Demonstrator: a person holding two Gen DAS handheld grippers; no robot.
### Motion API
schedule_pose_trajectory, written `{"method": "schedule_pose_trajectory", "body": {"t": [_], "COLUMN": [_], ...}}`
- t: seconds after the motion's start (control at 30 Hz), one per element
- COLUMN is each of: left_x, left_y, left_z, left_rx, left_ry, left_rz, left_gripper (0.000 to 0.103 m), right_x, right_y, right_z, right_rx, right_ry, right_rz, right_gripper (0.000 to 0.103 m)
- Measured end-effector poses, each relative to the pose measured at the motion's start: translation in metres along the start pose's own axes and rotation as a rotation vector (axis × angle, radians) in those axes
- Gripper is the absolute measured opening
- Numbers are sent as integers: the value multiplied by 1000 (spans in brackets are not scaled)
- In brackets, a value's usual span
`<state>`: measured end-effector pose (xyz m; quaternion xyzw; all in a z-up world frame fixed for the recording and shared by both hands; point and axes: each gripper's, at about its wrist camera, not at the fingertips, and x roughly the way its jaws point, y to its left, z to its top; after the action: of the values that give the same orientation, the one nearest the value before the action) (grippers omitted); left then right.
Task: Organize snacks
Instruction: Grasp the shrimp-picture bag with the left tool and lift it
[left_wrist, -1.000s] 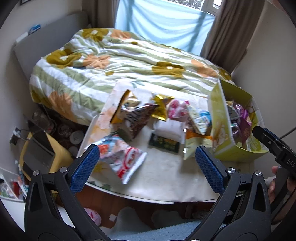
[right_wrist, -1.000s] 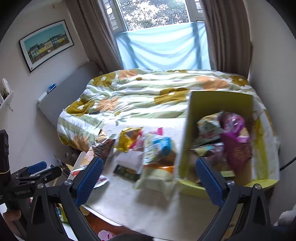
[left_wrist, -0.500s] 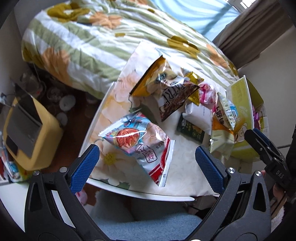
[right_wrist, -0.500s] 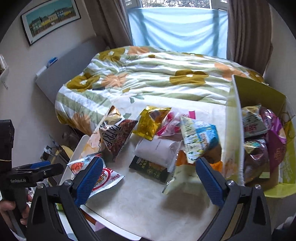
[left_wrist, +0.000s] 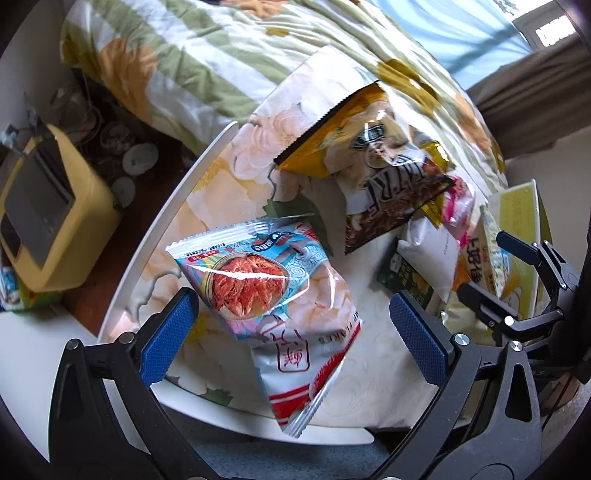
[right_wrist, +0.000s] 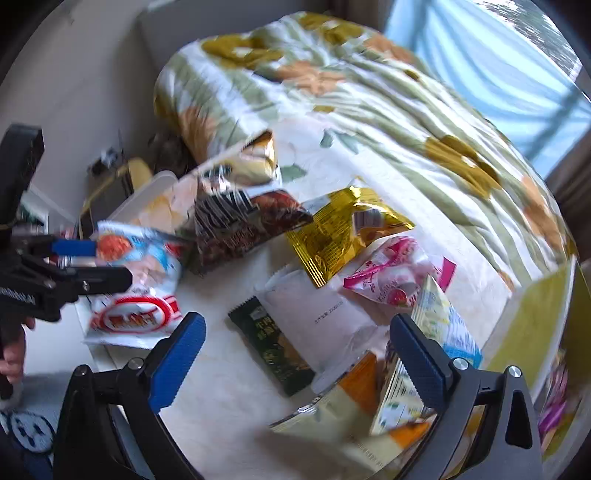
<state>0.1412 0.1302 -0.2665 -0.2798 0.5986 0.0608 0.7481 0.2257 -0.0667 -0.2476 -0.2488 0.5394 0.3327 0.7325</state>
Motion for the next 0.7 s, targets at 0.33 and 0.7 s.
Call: {"method": "schedule_pose_trajectory", "body": {"t": [0.33, 0.7], "left_x": [29, 44], "left_y": [2, 7], "left_z": [-2, -4], "left_rx": [-70, -77], "left_ry": [34, 57], "left_rz": [28, 13], "left_gripper": [102, 71], "right_x": [54, 80], "right_y": [-9, -30], "right_z": [5, 18], "right_rx": [-205, -241], "right_ry": [209, 304], "right_rz": [21, 67], "right_gripper": [89, 86]}}
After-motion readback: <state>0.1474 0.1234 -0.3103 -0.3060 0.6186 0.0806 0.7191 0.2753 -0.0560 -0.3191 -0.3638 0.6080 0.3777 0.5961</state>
